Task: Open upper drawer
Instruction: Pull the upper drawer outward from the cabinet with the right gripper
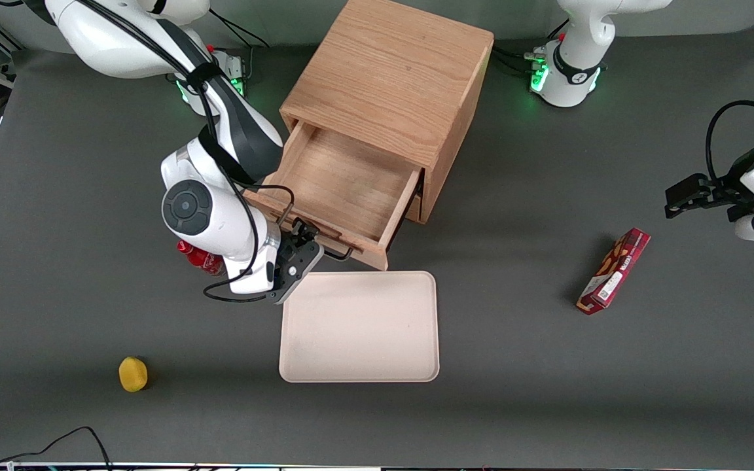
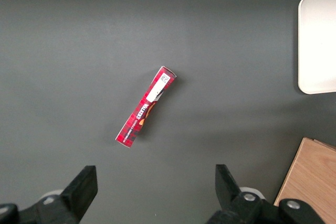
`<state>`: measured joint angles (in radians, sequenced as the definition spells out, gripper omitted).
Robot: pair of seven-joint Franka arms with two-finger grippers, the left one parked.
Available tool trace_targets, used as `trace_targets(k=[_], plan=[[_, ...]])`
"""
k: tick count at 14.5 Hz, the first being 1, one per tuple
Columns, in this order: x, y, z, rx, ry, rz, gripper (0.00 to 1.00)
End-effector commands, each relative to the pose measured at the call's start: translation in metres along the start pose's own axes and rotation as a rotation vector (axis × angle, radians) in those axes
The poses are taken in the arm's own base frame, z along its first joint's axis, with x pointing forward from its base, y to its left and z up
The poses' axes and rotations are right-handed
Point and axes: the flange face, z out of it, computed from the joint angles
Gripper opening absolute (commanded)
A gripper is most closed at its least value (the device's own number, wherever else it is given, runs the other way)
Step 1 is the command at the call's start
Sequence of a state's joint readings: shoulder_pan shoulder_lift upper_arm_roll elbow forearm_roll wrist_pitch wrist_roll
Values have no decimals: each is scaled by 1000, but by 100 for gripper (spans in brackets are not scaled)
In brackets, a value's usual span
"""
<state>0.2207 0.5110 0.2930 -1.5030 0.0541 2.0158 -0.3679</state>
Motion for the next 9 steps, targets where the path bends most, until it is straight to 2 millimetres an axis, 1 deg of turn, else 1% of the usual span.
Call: trace_targets(k=[1, 2, 3, 4, 6, 9], plan=[[7, 20, -1, -13, 1, -13, 100], [6, 21, 0, -15, -6, -18, 100], [8, 22, -5, -24, -2, -18, 100], [9, 25, -3, -24, -6, -16, 100], [9, 37, -7, -25, -12, -2, 100], [10, 40, -7, -24, -15, -6, 100]])
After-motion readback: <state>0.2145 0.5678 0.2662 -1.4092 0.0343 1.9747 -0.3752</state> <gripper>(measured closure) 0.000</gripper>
